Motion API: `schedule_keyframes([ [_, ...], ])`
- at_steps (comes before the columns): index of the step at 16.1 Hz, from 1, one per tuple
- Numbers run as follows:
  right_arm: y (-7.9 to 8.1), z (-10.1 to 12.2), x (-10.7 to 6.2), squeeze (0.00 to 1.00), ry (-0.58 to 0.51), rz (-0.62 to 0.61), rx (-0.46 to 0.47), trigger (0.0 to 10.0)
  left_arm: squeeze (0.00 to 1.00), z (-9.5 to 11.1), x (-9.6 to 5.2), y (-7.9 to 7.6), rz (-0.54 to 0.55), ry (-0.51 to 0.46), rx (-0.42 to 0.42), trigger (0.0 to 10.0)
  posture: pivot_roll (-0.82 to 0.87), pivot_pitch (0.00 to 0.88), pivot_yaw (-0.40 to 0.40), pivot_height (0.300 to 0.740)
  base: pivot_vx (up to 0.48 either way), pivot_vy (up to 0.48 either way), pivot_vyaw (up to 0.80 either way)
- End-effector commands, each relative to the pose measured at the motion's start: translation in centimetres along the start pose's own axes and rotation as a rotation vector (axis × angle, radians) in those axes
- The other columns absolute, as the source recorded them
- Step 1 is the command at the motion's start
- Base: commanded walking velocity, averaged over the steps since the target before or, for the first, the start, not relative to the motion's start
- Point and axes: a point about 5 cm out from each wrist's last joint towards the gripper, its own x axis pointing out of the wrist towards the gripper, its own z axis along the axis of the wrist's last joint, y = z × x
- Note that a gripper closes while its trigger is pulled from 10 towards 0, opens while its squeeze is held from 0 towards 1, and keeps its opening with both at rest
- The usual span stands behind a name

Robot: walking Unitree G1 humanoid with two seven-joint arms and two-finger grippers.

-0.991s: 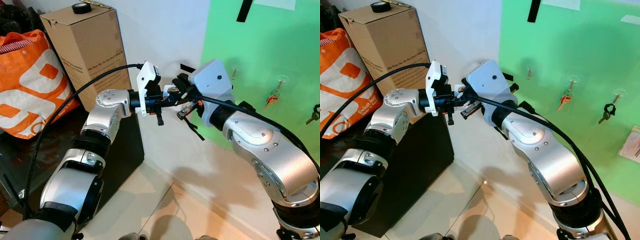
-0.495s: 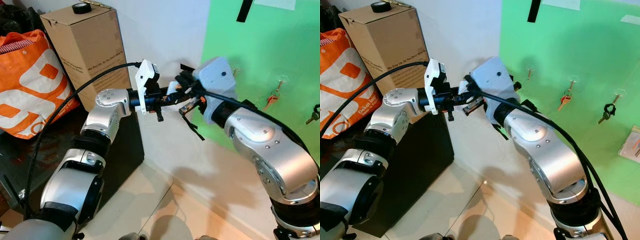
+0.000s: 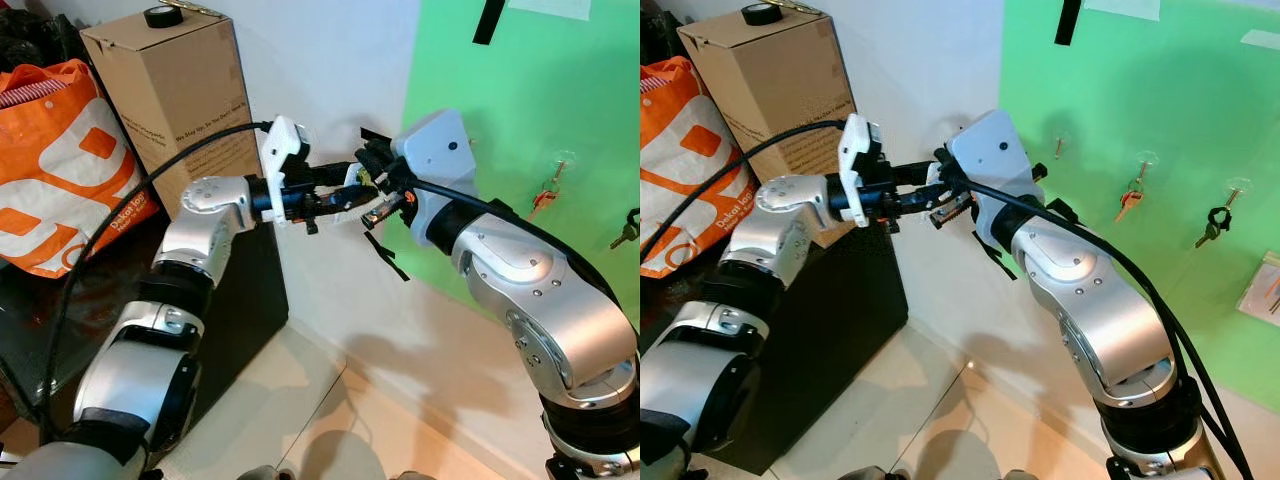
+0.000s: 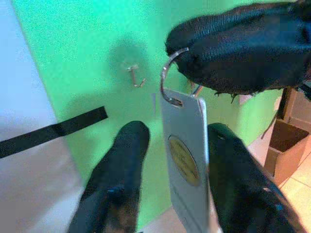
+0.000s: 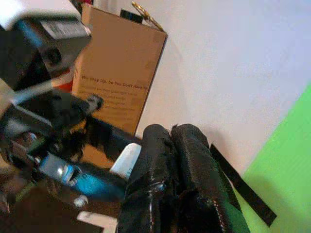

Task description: Hang keys on a hook

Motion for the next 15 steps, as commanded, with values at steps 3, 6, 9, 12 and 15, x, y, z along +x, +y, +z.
schedule_keyframes([
  [3,-0.9,-0.3,-0.1,0.0,0.003,-0.042,-0.004,0.0,1.0,-0.4,-2.3,0.7,0.083,0.021,-0.006,10.0,-0.18,0.0,0.082,0.74,0.0,0.0,0.0],
  [6,-1.5,-0.8,-0.1,0.0,0.011,-0.061,0.001,0.0,1.0,-0.6,-4.2,0.9,0.135,0.043,-0.002,10.0,-0.16,0.0,0.077,0.74,0.0,0.0,0.0],
  [9,-1.9,-1.4,0.3,0.0,0.007,-0.085,0.027,0.0,1.0,-1.3,-5.0,-0.2,0.14,0.081,0.025,10.0,-0.16,0.0,0.079,0.74,0.0,0.0,0.0],
  [12,-2.8,-2.5,1.3,0.0,0.024,-0.122,0.067,0.0,0.29,-2.7,-4.8,-2.9,0.097,0.142,0.068,10.0,-0.15,0.0,0.073,0.74,0.0,0.0,0.0],
  [15,-3.5,-4.1,2.8,0.0,0.066,-0.135,0.107,0.0,0.01,-3.5,-3.9,-5.0,0.153,0.105,0.097,10.0,-0.14,0.0,0.069,0.74,0.0,0.0,0.0],
])
